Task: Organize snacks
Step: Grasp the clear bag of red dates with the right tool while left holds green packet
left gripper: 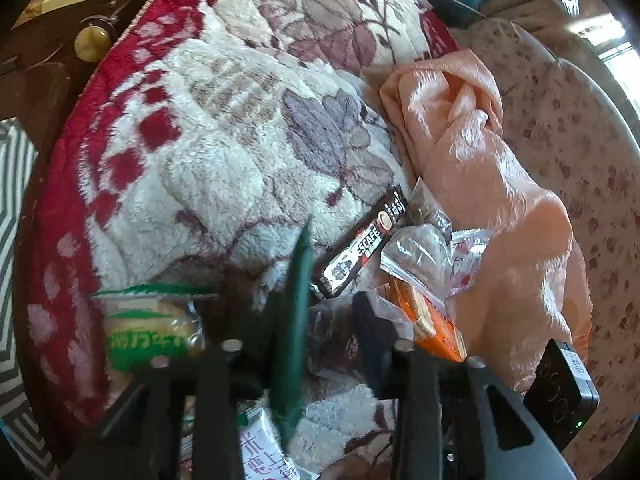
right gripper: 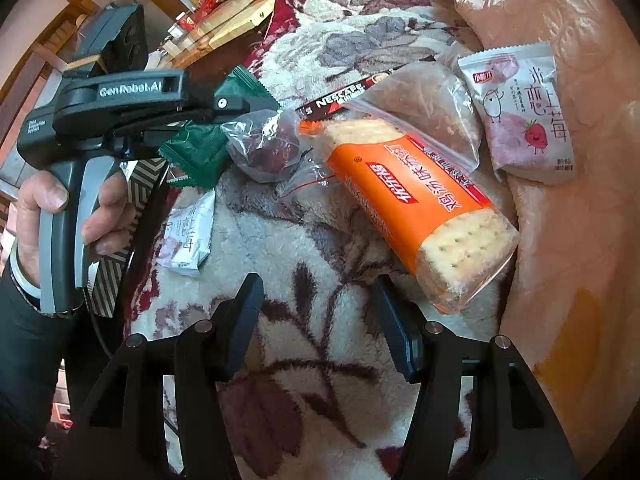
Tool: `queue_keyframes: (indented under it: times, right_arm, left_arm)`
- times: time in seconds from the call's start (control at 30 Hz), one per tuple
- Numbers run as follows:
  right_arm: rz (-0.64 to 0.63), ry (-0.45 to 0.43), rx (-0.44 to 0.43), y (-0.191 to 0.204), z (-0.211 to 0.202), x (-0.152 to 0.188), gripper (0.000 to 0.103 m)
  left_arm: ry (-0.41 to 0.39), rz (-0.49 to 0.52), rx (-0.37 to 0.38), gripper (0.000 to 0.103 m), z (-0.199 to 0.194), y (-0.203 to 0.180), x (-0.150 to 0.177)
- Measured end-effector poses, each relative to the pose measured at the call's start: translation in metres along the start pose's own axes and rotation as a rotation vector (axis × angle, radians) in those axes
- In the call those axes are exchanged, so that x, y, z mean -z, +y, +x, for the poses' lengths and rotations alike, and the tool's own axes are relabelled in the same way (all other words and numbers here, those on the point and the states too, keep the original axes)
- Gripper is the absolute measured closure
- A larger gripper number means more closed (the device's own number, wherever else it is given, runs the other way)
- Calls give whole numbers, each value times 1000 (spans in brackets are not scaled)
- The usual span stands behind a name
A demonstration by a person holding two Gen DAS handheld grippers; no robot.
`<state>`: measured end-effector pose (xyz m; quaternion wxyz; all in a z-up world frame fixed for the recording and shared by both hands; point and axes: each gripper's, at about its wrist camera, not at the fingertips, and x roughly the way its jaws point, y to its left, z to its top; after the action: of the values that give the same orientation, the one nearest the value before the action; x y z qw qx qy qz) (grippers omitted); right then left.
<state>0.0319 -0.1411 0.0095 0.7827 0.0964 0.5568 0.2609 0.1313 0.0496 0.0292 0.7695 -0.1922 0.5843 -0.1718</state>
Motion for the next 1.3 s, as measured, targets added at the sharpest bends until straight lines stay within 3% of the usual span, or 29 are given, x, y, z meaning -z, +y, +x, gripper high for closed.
queue_keyframes:
  times: [0.1, 0.2, 0.53, 0.7, 0.97, 1.0, 1.07, 1.17, 1.3]
  right_arm:
    - [-20, -28, -23, 5, -7, -1, 46]
    - [-70, -83, -43, 16, -18, -3, 46]
    - [-142, -87, 5, 34, -16, -22, 46]
    - [-253, -132, 56, 50, -8, -50, 37]
    - [-366, -37, 88, 60, 46, -83, 37]
    - [-347, -23, 57, 55, 53, -86, 38]
    - [-326, -15, 42, 51, 57, -84, 59]
    - [-315, -35, 40, 50, 48, -81, 71]
    - [-326, -60, 16, 58, 28, -73, 72]
  left_arm:
    - [-25, -3, -16, 77, -8, 2, 5]
    - [-71, -31, -27, 92, -20, 5, 8]
    - [-180, -68, -61, 92, -57, 12, 36]
    - [-243, -11, -177, 92, -71, -2, 69]
    - [-255, 6, -171, 92, -83, -10, 103]
    - [-255, 7, -170, 92, -84, -10, 105]
    - [-256, 3, -162, 92, -86, -9, 109]
    - [-260, -10, -169, 92, -86, -5, 112]
    - [-271, -24, -170, 92, -88, -1, 116]
